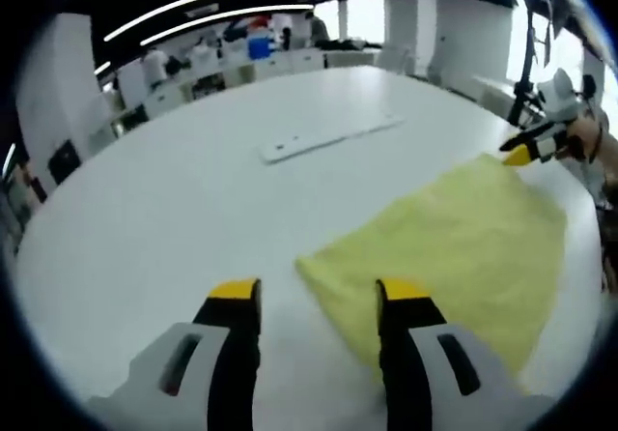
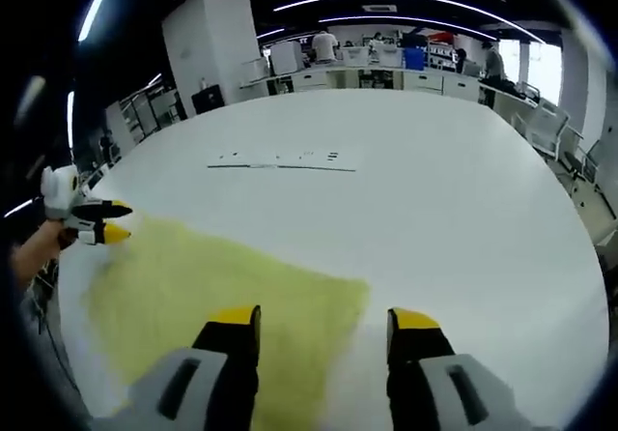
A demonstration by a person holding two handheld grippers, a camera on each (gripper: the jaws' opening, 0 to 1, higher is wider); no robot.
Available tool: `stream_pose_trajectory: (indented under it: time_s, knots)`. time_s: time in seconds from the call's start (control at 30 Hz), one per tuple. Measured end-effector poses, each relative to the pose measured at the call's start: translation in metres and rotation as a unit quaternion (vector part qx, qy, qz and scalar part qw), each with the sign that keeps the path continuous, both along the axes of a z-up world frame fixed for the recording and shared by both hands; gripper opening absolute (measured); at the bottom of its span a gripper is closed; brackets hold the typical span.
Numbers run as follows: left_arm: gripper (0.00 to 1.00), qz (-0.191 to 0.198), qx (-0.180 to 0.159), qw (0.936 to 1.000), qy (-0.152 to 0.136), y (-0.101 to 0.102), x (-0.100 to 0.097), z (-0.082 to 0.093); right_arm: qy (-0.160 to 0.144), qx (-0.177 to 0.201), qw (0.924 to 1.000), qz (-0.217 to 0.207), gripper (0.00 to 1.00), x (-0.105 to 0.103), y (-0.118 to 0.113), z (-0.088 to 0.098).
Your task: Fold the garment on the visible template until the final outline fits inside the template.
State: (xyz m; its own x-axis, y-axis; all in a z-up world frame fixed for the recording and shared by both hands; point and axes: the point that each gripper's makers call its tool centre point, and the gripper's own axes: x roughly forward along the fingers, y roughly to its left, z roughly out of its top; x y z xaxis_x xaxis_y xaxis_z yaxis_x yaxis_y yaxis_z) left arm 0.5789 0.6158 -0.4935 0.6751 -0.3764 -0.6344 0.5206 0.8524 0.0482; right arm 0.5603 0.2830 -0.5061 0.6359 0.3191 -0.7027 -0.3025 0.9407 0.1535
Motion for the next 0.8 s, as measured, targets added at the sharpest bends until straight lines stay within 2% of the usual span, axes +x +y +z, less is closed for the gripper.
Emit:
stream_pose_trajectory:
  time_s: [0.13,0.37,0.5,0.57,0.8]
  knots:
    - [0.56,-0.02,-0.007,0.9997,-0.011,-0.003,-0.016,0.014,0.01,-0.005,0.9996,0.027,0.65,-0.02,0.005,0.008]
    - [0.68,-0.04,-0.024,0.9989,-0.005,-0.006,-0.041,0.021,0.021,0.007,0.9984,0.052,0.76,-0.047,0.012,0.02]
    - [0.74,-0.046,-0.039,0.9982,-0.003,-0.007,-0.054,0.023,0.023,0.016,0.9975,0.065,0.79,-0.062,0.016,0.025]
    - [0.75,-0.045,-0.058,0.9973,0.003,-0.007,-0.062,0.025,0.024,0.012,0.9968,0.076,0.81,-0.072,0.018,0.027]
    - [0.84,-0.054,-0.061,0.9966,0.006,-0.006,-0.083,0.026,0.03,-0.001,0.9937,0.108,0.85,-0.101,0.018,0.027]
